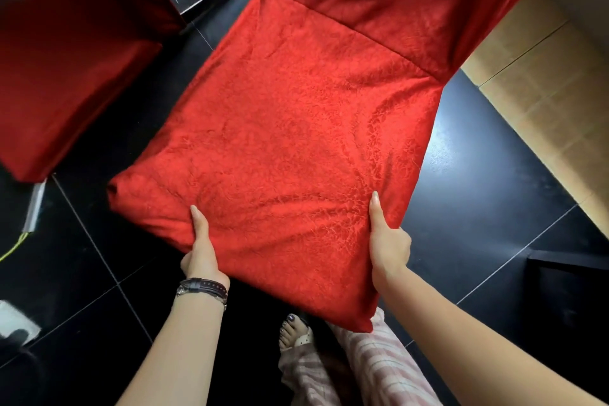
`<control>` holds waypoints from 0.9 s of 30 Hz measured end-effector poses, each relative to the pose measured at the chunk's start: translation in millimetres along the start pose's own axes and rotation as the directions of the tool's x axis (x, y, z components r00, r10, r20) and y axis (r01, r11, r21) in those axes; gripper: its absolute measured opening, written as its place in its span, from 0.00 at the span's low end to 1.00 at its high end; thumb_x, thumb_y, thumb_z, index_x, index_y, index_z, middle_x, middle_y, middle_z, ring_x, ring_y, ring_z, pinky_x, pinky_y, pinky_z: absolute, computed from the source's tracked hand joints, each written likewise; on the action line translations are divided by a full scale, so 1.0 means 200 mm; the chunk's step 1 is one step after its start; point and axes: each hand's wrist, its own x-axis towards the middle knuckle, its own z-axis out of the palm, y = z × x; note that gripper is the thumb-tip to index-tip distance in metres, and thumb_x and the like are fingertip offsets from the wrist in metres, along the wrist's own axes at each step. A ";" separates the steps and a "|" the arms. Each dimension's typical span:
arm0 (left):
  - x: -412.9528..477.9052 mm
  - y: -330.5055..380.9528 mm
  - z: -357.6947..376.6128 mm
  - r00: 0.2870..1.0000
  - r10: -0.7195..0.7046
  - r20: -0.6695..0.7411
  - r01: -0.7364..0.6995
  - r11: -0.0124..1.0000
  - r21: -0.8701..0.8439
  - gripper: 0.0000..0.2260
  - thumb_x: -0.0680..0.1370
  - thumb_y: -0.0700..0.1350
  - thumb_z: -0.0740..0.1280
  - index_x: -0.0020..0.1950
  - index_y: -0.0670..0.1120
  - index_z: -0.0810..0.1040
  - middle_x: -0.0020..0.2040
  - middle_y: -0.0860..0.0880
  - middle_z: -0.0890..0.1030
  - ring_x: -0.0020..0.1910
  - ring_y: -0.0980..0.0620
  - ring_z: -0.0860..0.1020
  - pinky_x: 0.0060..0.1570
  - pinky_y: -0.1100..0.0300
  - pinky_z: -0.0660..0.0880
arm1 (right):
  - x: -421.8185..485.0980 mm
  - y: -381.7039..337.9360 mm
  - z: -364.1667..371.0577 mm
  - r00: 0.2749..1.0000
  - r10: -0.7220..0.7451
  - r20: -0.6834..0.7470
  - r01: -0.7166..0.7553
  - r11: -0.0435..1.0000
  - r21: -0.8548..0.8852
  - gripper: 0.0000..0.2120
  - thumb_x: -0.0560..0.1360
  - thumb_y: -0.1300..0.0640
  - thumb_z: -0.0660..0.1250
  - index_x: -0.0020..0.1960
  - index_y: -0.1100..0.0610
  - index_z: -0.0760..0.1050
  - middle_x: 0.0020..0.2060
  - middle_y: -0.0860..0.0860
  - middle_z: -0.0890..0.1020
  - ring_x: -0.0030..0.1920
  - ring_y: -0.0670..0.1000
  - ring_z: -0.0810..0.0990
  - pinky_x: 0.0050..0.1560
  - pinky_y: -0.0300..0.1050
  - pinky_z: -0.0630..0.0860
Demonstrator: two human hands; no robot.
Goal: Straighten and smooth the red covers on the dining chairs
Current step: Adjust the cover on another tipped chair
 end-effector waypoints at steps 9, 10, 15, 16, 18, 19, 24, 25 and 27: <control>-0.36 0.14 -0.05 0.989 0.123 0.083 -0.133 0.984 0.123 0.26 0.62 0.66 0.74 0.41 0.45 0.74 0.42 0.47 0.80 0.39 0.48 0.80 0.44 0.52 0.78 | -0.16 -0.31 -0.30 0.998 0.009 0.064 -0.004 0.997 -0.077 0.39 0.65 0.26 0.64 0.53 0.61 0.76 0.52 0.57 0.80 0.53 0.60 0.79 0.60 0.55 0.74; -0.39 0.15 -0.05 0.984 0.151 0.097 -0.164 0.976 0.146 0.25 0.63 0.65 0.74 0.42 0.45 0.75 0.42 0.47 0.81 0.39 0.48 0.80 0.43 0.53 0.78 | -0.17 -0.36 -0.33 0.998 0.010 0.066 -0.004 0.996 -0.089 0.41 0.65 0.26 0.64 0.56 0.63 0.76 0.53 0.58 0.80 0.54 0.60 0.79 0.60 0.54 0.74; -0.57 0.23 -0.03 0.962 0.228 0.151 -0.252 0.953 0.168 0.24 0.65 0.62 0.74 0.47 0.44 0.76 0.45 0.46 0.81 0.43 0.47 0.81 0.38 0.57 0.77 | -0.22 -0.57 -0.48 0.996 -0.019 0.092 0.030 0.992 -0.126 0.41 0.67 0.28 0.65 0.59 0.65 0.76 0.56 0.59 0.79 0.56 0.60 0.77 0.57 0.51 0.72; -0.60 0.26 -0.02 0.961 0.229 0.157 -0.255 0.951 0.174 0.26 0.65 0.63 0.74 0.48 0.43 0.76 0.46 0.46 0.81 0.43 0.47 0.81 0.39 0.57 0.78 | -0.22 -0.61 -0.51 0.995 -0.022 0.096 0.034 0.991 -0.126 0.40 0.68 0.29 0.65 0.59 0.65 0.76 0.57 0.59 0.79 0.56 0.60 0.77 0.57 0.51 0.73; -0.68 0.31 0.01 0.955 0.239 0.179 -0.272 0.943 0.194 0.25 0.65 0.62 0.75 0.48 0.43 0.76 0.45 0.46 0.81 0.42 0.46 0.81 0.39 0.56 0.78 | -0.24 -0.69 -0.55 0.992 -0.031 0.120 0.045 0.992 -0.118 0.39 0.68 0.30 0.65 0.59 0.65 0.76 0.57 0.59 0.79 0.56 0.61 0.78 0.59 0.52 0.74; -0.72 0.34 0.02 0.949 0.255 0.186 -0.291 0.934 0.208 0.24 0.65 0.62 0.75 0.46 0.44 0.76 0.44 0.46 0.81 0.41 0.47 0.81 0.40 0.55 0.78 | -0.24 -0.73 -0.57 0.991 -0.036 0.129 0.051 0.992 -0.118 0.39 0.69 0.30 0.65 0.59 0.65 0.76 0.57 0.59 0.79 0.57 0.61 0.78 0.60 0.53 0.74; -0.91 0.47 0.03 0.903 0.371 0.217 -0.427 0.834 0.349 0.26 0.69 0.64 0.71 0.48 0.41 0.76 0.47 0.43 0.81 0.45 0.42 0.81 0.53 0.46 0.78 | -0.28 -0.90 -0.63 0.986 -0.061 0.154 0.077 0.992 -0.099 0.36 0.71 0.34 0.66 0.63 0.65 0.74 0.60 0.59 0.78 0.59 0.61 0.77 0.63 0.56 0.72; -0.95 0.49 0.03 0.881 0.409 0.239 -0.472 0.794 0.383 0.26 0.70 0.65 0.68 0.48 0.42 0.75 0.47 0.44 0.81 0.44 0.43 0.81 0.53 0.46 0.78 | -0.29 -0.93 -0.65 0.985 -0.061 0.159 0.077 0.992 -0.096 0.36 0.71 0.35 0.67 0.63 0.65 0.74 0.60 0.59 0.78 0.59 0.61 0.77 0.63 0.56 0.72; -1.05 0.51 0.02 0.826 0.496 0.269 -0.561 0.675 0.478 0.27 0.74 0.66 0.62 0.49 0.41 0.73 0.49 0.43 0.80 0.47 0.42 0.80 0.54 0.45 0.76 | -0.31 -1.00 -0.68 0.983 -0.060 0.173 0.077 0.992 -0.095 0.35 0.72 0.37 0.67 0.64 0.65 0.73 0.61 0.59 0.77 0.60 0.61 0.77 0.63 0.55 0.72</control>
